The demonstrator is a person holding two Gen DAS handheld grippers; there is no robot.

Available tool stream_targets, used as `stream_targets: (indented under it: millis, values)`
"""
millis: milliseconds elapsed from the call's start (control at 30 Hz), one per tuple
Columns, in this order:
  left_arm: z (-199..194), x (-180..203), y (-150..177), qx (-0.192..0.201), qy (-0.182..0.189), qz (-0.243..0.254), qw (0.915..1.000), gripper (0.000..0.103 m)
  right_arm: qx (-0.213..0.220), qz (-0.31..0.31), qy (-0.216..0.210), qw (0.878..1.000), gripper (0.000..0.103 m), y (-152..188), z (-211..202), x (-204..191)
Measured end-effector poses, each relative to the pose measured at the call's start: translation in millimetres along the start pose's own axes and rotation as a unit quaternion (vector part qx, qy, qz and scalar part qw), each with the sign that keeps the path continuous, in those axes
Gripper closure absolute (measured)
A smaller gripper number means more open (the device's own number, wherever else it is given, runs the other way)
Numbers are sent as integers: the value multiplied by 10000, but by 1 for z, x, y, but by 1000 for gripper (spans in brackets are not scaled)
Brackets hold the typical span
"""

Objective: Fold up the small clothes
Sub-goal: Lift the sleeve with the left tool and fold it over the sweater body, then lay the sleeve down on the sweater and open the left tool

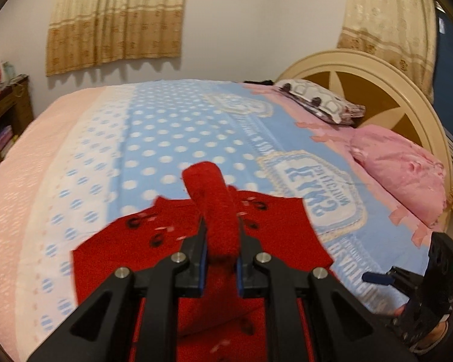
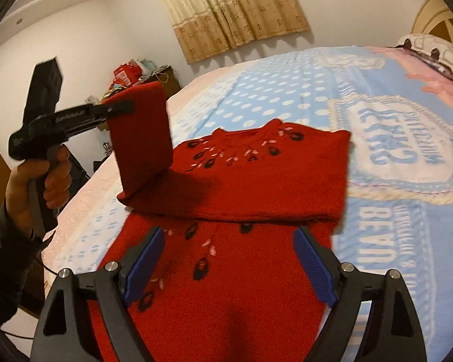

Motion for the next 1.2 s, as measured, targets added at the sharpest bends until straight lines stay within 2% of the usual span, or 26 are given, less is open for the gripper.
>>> stream_targets:
  millis: [133, 300, 433, 500, 600, 700, 767, 833, 967, 1100, 1200]
  values:
    - [22, 38, 0, -129, 175, 180, 9996, 89, 62, 247, -36, 9997, 14, 3, -14, 16]
    - [58, 87, 20, -397, 291, 434, 9978, 89, 257, 1020, -274, 9941, 14, 12, -31, 50]
    - [73, 117, 37, -371, 117, 827, 9958, 89, 324, 1357, -199, 9900, 14, 20, -43, 70]
    - [75, 128, 45, -424, 90, 1030, 9937, 84, 376, 1474, -191, 9882, 13, 22, -47, 77]
    - [65, 137, 48, -285, 106, 1270, 9914, 78, 424, 1517, -202, 9873, 13, 22, -50, 80]
    - [45, 138, 48, -2, 195, 1445, 9893, 60, 406, 1500, -144, 9878, 13, 19, -48, 81]
    - [34, 130, 47, 165, 136, 1470, 9889, 41, 426, 1542, -218, 9869, 13, 17, -47, 80]
    - [25, 113, 46, 303, 35, 1418, 9894, 34, 446, 1600, -360, 9855, 13, 15, -45, 77]
    - [17, 61, 53, 467, -441, 1307, 9893, 34, 468, 1663, -541, 9835, 13, 11, -41, 71]
    - [18, 11, 72, 382, -884, 1213, 9879, 34, 292, 1447, -244, 9887, 13, 3, -31, 65]
    - [20, -39, 91, 275, -1340, 962, 9859, 25, 107, 1299, -17, 9915, 13, -7, -20, 60]
Point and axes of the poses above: each gripper's, at about its wrist camera, not at the fingertips, and z roughly the way its jaws point, x to its right, y to its underside, the point moved 5 cm from there along z, roughly the way its jaws point, and after that the axes turned 15 degrees about -y, right-handed, at the moved point
